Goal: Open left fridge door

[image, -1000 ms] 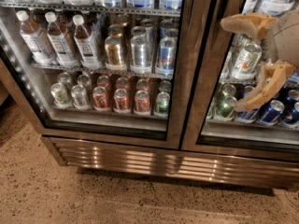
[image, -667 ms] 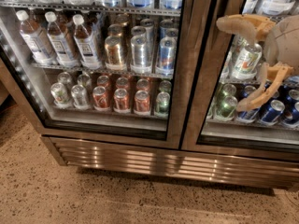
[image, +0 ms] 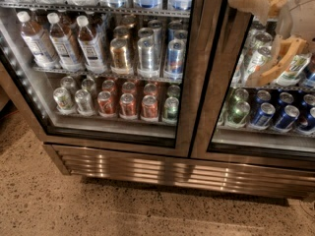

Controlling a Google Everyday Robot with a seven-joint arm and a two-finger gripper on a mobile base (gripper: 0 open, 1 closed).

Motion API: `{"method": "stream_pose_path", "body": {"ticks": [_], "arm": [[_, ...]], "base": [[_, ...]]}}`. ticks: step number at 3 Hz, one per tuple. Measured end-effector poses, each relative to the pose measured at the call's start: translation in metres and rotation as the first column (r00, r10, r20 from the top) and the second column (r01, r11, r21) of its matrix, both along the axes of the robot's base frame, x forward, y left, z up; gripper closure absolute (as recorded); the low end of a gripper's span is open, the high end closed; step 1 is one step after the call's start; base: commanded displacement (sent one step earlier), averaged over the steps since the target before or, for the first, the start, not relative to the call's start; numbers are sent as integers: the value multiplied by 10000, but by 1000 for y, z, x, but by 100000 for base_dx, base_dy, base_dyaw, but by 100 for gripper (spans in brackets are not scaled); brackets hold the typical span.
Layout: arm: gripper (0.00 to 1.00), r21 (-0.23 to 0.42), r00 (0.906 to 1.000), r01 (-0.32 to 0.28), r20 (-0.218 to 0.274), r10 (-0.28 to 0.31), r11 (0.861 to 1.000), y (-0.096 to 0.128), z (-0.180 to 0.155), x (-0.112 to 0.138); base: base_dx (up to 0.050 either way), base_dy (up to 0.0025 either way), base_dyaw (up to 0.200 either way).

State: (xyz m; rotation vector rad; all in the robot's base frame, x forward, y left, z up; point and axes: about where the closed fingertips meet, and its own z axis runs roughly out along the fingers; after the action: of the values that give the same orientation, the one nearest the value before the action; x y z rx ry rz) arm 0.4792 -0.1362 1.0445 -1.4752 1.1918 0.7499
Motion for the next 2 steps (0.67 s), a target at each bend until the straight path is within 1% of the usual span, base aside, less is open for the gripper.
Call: {"method": "stream_pose_path", "body": {"ticks": [1,2], "arm": [[0,0,10000,0,-2,0,10000,0,0,0],[0,44,9995,-4,-321,6,10000,4,-14,5]], "base": [[0,0,0],[0,0,0]]}}
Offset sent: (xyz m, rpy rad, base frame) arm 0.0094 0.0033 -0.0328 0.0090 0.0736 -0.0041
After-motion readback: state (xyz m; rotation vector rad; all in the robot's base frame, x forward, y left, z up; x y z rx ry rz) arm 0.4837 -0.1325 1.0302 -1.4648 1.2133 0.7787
